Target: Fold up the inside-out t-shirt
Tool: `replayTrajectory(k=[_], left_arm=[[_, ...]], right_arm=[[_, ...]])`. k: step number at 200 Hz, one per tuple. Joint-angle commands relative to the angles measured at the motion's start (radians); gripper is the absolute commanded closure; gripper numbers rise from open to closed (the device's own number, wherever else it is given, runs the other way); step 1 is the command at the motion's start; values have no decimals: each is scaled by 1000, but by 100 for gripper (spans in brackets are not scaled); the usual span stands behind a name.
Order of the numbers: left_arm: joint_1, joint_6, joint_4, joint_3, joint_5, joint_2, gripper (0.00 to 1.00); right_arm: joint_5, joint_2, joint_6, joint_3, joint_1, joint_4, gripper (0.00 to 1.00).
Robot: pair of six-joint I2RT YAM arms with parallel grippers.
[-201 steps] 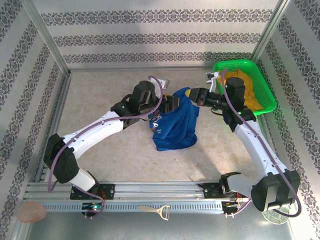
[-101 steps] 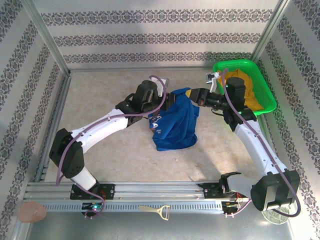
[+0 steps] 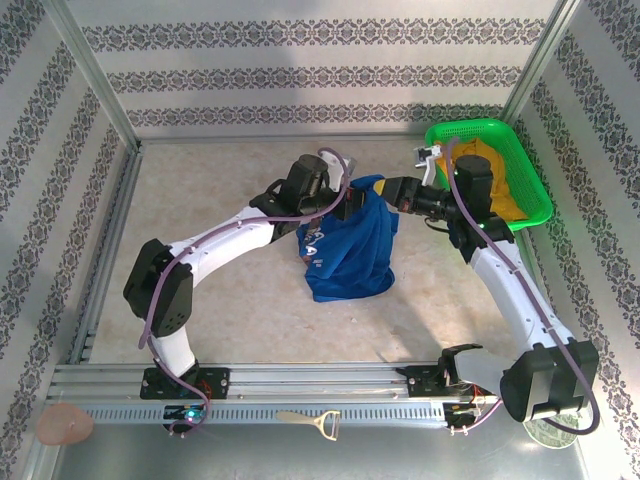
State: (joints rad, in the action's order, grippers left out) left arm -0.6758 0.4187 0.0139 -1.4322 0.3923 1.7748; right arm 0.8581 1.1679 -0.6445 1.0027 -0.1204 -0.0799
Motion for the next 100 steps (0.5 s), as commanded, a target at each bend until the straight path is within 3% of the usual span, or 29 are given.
replayTrajectory(k=[1,21,50,55,65,70,100], left_arm=[[38,23,-33,-26,108,-37,100],[88,111,-111,14,229,-93,100],[159,369,-349,55,477,-111,100],[167,417,-404,61,505,-106,100],[175,511,-511,75,536,-94,100],[178,545,-552,81,541,-88,100],[178,605,-632,98,525,-77,100]], right_arm=[[1,-15,25,-45,29,23,100],[-57,14,29,-83,38,23,100],[-181,137,-7,-105,35,63,100],[-197,166,-17,-99,34,75,87],[-219,215,-26,-74,31,78,51],[-226,233,-29,-59,31,71,41],[-326,129,-13,-27,34,-49,31]])
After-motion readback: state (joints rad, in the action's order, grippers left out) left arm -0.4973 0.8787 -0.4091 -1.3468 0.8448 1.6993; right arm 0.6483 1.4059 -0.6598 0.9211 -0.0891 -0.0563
